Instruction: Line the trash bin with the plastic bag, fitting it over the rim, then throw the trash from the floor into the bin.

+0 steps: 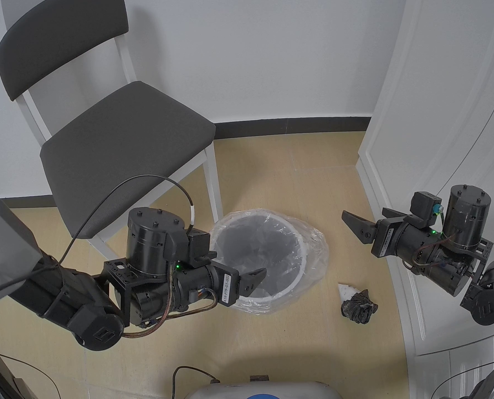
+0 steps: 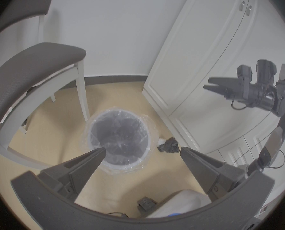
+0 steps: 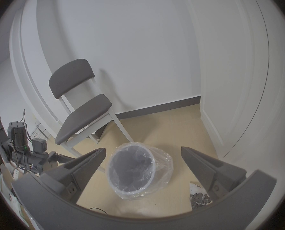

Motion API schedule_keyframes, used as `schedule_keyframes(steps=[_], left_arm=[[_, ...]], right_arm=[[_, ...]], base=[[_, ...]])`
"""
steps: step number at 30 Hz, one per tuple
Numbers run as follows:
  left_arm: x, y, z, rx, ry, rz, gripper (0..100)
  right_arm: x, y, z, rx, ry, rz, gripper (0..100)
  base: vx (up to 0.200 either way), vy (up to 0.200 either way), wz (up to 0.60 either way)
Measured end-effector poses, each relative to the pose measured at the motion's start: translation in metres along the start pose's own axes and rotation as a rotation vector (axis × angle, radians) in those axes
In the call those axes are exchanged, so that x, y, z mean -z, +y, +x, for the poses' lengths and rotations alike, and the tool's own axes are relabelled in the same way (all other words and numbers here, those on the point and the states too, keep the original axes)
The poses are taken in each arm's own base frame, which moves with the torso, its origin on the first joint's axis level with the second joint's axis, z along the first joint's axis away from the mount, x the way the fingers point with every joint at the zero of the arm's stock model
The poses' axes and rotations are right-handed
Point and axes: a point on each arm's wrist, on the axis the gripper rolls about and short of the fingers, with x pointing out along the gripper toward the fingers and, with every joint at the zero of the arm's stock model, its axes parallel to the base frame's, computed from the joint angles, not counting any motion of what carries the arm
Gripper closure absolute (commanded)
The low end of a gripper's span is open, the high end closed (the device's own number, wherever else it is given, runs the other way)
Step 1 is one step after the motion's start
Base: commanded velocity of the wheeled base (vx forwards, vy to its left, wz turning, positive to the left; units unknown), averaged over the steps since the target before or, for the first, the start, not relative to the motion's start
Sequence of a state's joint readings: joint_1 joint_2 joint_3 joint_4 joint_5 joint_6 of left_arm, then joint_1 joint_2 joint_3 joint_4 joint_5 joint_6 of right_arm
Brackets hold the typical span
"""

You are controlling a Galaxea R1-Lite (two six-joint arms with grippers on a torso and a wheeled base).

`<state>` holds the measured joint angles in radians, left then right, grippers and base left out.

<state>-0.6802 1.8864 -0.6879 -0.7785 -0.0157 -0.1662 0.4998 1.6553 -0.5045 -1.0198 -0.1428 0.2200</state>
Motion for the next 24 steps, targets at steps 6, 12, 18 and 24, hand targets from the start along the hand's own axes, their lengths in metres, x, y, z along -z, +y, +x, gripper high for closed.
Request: schedule_keyframes(steps=[6,12,18,24], left_arm=[[-0.004,-0.008,0.003,0.012,0.039,0.007,0],[-0.009,-0.017,0.006,0.010,0.099,0.019,0],[-0.015,-0.028,0.014,0.009,0.114,0.026,0],[-0.012,-0.032,0.030,0.005,0.154,0.032,0]], right_arm=[[-0.004,0.000,-0.003,-0.005,-0.016,0.002,0],[-0.005,0.000,-0.005,-0.005,-0.017,-0.001,0],[-0.002,-0.001,-0.013,-0.021,0.082,-0.017,0],[-0.014,0.002,-0.029,-0.093,0.123,-0.018,0]], base=[[0.000,0.000,0.00],[0.000,0.000,0.00],[0.000,0.000,0.00],[0.000,0.000,0.00]])
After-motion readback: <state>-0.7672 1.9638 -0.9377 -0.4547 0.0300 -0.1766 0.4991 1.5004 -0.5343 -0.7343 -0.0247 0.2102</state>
